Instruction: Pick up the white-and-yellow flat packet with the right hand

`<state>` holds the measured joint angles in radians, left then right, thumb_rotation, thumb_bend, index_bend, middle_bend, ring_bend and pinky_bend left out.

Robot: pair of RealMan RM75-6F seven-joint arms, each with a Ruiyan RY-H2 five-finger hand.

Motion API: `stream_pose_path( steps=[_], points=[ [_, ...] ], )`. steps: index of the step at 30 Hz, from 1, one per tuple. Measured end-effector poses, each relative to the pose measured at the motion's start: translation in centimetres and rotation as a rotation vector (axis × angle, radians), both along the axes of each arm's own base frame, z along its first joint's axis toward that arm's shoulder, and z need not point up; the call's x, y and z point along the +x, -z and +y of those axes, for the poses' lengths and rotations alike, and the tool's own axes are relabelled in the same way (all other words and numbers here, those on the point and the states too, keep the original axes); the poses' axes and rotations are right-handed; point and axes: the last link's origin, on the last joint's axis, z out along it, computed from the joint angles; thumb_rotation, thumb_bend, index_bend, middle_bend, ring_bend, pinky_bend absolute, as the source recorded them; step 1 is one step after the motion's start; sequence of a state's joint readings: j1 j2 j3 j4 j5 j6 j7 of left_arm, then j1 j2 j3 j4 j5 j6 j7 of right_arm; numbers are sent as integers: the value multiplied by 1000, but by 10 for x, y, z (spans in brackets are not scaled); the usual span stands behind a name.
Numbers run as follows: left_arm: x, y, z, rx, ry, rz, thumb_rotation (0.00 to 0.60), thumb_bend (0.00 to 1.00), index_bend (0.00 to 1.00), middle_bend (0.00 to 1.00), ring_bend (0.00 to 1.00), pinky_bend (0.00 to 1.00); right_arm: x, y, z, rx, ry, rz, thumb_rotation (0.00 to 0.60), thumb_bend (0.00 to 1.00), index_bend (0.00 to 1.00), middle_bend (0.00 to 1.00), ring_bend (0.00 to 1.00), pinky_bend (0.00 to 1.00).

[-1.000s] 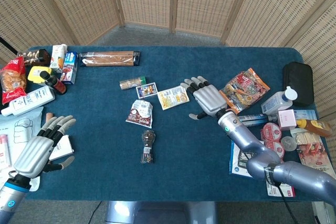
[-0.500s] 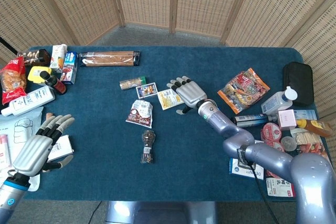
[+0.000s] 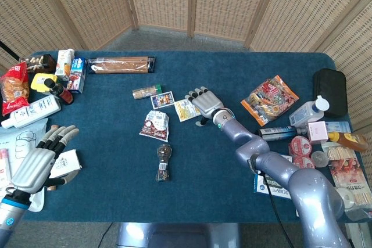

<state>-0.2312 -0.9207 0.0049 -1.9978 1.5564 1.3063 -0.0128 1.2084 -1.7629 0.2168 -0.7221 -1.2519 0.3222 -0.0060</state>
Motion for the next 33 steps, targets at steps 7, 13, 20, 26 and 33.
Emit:
stream_pose_path(
  steps=[7,13,20,26,33],
  points=[
    [-1,-2,-1,7,-6,1,600,303,0,0,0,0,3,8,-5,2,-7,36,498,286,0,0,0,0],
    [-3,-2,0,9,-12,-1,600,304,0,0,0,0,6,14,-5,4,-8,20,598,298,0,22,42,103],
    [-3,-4,1,11,-9,1,600,301,0,0,0,0,0,20,-1,11,8,-15,600,313,203,301,353,434],
    [-4,-4,0,9,-12,-2,600,303,0,0,0,0,-1,18,-1,7,8,-71,600,324,525,747,772,845],
    [-6,-3,0,6,-11,-5,600,301,0,0,0,0,-6,9,0,-4,1,-144,600,331,629,888,960,994]
  ],
)
